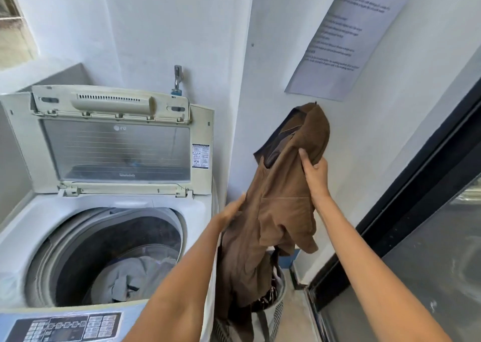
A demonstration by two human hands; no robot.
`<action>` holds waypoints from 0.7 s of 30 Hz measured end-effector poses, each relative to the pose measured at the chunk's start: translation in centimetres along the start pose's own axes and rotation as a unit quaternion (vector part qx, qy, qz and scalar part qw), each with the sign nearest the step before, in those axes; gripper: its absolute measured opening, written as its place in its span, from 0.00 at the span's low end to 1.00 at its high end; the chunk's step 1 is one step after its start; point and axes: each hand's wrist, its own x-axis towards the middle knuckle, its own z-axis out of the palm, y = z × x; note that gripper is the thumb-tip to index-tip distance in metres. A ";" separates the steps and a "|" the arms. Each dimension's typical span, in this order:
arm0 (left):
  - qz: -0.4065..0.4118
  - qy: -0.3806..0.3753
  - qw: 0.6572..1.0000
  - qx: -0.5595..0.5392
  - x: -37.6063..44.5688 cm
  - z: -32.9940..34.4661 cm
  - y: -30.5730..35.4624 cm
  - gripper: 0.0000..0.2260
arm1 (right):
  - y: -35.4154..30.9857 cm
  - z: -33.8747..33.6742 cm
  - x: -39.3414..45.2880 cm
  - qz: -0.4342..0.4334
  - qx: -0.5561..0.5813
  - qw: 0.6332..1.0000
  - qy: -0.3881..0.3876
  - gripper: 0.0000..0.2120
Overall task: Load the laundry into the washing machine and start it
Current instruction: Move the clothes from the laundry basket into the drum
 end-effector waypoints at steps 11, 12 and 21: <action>0.200 0.308 0.930 -0.028 0.7 -1.9 4.7 0.11 | 5.6 -4.1 0.1 0.109 -0.114 0.987 0.022 0.19; 0.210 0.316 0.925 -0.021 0.5 -1.8 5.2 0.10 | 6.7 -4.4 -0.2 0.116 -0.153 0.981 -0.001 0.19; 0.314 0.359 0.875 -0.082 -0.2 -0.3 11.7 0.06 | 7.8 -4.0 -0.6 0.272 -0.318 0.852 -0.315 0.29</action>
